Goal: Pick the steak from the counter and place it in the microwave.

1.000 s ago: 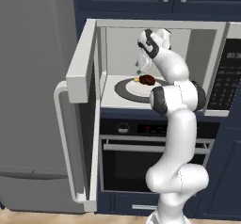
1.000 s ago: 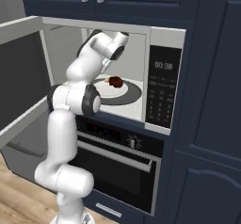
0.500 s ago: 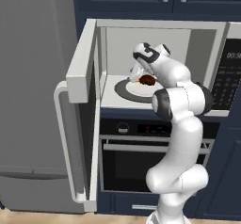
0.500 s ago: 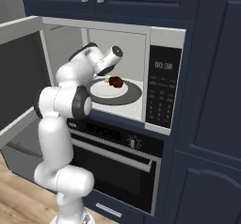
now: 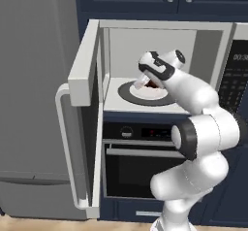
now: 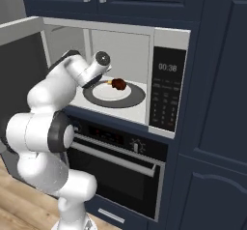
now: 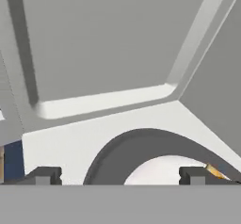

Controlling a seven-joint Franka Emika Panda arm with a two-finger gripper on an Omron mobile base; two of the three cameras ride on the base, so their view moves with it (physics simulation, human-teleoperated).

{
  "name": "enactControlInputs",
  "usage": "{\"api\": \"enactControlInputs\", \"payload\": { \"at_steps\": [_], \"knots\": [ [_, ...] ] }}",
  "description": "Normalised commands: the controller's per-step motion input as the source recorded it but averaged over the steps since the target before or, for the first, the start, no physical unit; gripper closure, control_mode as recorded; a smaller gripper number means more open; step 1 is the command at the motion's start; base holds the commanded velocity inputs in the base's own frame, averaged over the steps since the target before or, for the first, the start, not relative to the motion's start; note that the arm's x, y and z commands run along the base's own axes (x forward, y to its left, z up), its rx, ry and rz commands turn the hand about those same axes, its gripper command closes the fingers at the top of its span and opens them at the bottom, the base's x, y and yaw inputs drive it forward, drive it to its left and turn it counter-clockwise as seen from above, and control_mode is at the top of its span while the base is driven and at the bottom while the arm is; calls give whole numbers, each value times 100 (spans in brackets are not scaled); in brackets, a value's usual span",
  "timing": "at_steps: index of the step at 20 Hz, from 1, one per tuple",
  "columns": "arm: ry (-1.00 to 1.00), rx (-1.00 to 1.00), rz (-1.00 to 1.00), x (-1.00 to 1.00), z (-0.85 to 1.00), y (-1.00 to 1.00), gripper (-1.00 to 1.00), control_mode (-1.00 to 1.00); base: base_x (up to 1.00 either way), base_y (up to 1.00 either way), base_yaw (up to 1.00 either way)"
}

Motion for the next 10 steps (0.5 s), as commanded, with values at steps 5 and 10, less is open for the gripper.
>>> {"api": "enactControlInputs", "payload": {
  "at_steps": [5,10],
  "knots": [
    [9,4,-17,-100,38,-10,-100,-100,0,0,0],
    [12,3,-23,-100,15,-2,-100,-100,0,0,0]
  ]
}}
